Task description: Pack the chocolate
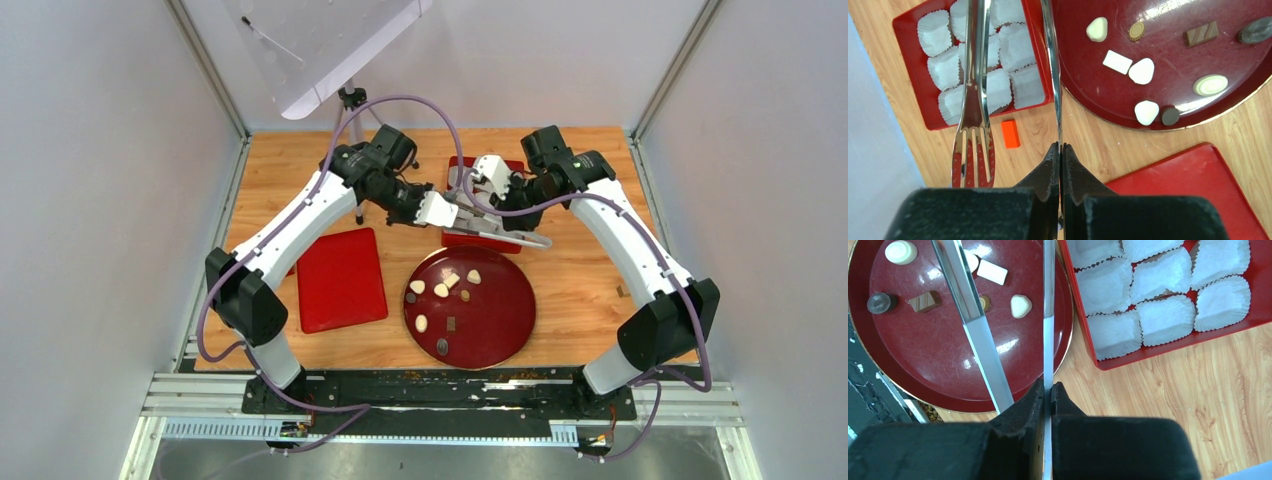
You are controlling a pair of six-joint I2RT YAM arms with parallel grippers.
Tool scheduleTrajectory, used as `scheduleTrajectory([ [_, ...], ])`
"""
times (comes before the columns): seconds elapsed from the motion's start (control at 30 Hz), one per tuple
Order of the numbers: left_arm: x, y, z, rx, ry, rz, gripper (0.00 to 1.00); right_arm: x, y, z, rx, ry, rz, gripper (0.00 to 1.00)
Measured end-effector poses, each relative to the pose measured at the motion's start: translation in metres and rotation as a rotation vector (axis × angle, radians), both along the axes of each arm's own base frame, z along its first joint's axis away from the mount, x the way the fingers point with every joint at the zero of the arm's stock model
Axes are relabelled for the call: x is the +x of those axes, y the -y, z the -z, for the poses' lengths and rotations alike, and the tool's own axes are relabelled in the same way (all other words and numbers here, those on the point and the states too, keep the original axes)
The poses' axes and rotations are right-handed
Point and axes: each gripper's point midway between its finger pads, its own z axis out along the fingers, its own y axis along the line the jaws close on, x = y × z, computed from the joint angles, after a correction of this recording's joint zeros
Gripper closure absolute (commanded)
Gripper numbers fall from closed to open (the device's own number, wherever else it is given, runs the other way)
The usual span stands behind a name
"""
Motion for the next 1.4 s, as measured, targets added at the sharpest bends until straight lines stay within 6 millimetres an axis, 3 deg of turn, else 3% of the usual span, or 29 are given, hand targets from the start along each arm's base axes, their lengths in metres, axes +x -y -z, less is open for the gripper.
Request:
scheduleTrajectory([
  [0.07,0.002,0.0,0.001,-0.013,-0.022,-0.016,1.0,-0.002,0.0,0.0,0.003,-0.008,0.005,0.79],
  [0.2,0.01,-0.012,0.0,-0.06,-0.067,-0.044,1.0,-0.011,-0.009,-0.012,0.099,-0.036,0.012,0.21],
  [0.27,0.013,-0.024,0.001,-0.075,-0.094,-0.047,1.0,-0.018,-0.015,-0.03,0.186,-0.026,0.018,0.05],
  [0.4,0.008,-0.047,0.006,-0.074,-0.114,0.023,1.0,-0.031,-0.021,-0.075,0.402,0.066,0.047,0.03],
  [0.57,-0.018,-0.037,0.012,-0.137,-0.23,0.071,1.0,-0.04,-0.028,-0.101,0.539,0.132,0.019,0.05],
  [0.7,-0.029,-0.029,0.007,-0.195,-0.311,0.061,1.0,-0.026,-0.037,-0.085,0.527,0.084,-0.011,0.05],
  [0.9,-0.027,-0.028,0.01,-0.255,-0.426,-0.006,1.0,-0.01,-0.042,-0.052,0.466,-0.053,-0.044,0.05],
  [1.2,-0.019,-0.022,0.024,-0.296,-0.52,-0.106,1.0,-0.025,-0.047,-0.047,0.466,-0.161,-0.114,0.06],
  [1.4,-0.012,-0.015,0.022,-0.335,-0.53,-0.126,1.0,-0.021,-0.044,-0.038,0.432,-0.141,-0.111,0.11],
])
